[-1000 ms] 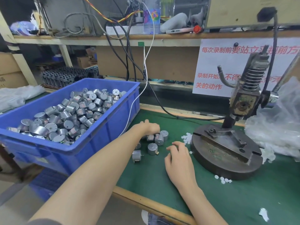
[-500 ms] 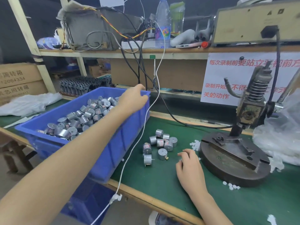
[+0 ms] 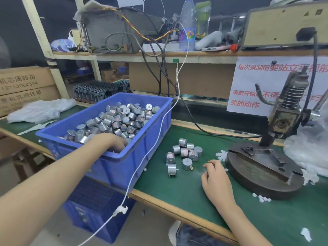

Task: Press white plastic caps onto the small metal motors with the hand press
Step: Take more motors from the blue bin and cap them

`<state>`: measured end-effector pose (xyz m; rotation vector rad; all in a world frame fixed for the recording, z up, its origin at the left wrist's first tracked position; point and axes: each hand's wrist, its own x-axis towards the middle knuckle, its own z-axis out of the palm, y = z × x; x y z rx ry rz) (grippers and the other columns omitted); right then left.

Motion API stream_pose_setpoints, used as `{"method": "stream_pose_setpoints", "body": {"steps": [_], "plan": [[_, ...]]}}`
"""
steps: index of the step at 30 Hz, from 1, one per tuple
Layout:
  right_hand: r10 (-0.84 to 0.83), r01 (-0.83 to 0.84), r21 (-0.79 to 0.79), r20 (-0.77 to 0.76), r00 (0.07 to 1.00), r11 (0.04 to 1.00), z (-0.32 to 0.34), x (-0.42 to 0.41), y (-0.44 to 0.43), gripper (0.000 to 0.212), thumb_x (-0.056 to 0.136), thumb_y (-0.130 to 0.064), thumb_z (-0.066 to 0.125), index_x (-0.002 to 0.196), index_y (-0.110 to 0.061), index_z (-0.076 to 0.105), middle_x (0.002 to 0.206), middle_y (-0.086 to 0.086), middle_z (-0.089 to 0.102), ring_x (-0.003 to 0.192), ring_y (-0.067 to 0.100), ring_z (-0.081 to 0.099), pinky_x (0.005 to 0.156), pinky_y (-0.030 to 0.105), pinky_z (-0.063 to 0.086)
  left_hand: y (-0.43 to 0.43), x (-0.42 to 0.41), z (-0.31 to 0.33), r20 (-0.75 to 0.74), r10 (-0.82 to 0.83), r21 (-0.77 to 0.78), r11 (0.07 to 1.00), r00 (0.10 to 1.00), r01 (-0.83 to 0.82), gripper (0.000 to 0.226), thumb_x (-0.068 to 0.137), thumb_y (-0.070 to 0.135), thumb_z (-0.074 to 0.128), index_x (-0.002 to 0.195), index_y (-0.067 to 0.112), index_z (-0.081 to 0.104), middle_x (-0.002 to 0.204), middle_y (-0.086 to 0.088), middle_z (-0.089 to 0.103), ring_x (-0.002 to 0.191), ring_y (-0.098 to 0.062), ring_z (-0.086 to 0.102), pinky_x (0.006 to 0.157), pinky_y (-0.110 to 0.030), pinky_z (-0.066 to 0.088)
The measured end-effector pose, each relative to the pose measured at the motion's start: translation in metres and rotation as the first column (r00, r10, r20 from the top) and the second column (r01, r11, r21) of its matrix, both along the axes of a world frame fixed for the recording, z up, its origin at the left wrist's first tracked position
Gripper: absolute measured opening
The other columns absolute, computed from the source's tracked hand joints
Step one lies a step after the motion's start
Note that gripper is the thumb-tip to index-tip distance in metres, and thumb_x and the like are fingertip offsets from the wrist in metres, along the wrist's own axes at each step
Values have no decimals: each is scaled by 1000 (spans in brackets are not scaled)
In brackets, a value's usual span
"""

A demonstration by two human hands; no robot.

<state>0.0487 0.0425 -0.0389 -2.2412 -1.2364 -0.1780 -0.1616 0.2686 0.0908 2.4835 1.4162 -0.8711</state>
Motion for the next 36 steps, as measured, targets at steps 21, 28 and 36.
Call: {"method": "stream_pose_setpoints", "body": {"steps": [21, 28, 36], "plan": [[-19, 19, 4, 0, 1000, 1000, -3, 3, 3, 21, 87, -5, 51, 103, 1, 63, 114, 12, 53, 92, 30, 57, 74, 35, 43, -2, -28, 20, -271, 18, 204, 978, 963, 39, 42, 89, 39, 46, 130, 27, 51, 141, -5, 39, 130, -26, 37, 98, -39, 36], [-21, 21, -9, 15, 1000, 1000, -4, 3, 4, 19, 87, -6, 51, 101, -1, 63, 113, 11, 53, 91, 29, 57, 73, 35, 44, -5, -34, 24, -99, 2, 79, 997, 995, 6, 16, 83, 47, 52, 92, 35, 57, 112, 2, 53, 105, -24, 54, 92, -38, 47], [-22, 22, 0, 12, 1000, 1000, -3, 1, 2, 18, 86, -6, 52, 98, 1, 64, 112, 12, 54, 89, 31, 57, 72, 35, 44, -18, -14, 18, -252, -13, 143, 988, 968, 51, 38, 92, 26, 38, 124, 16, 55, 118, -3, 56, 92, -23, 49, 80, -31, 39]]}}
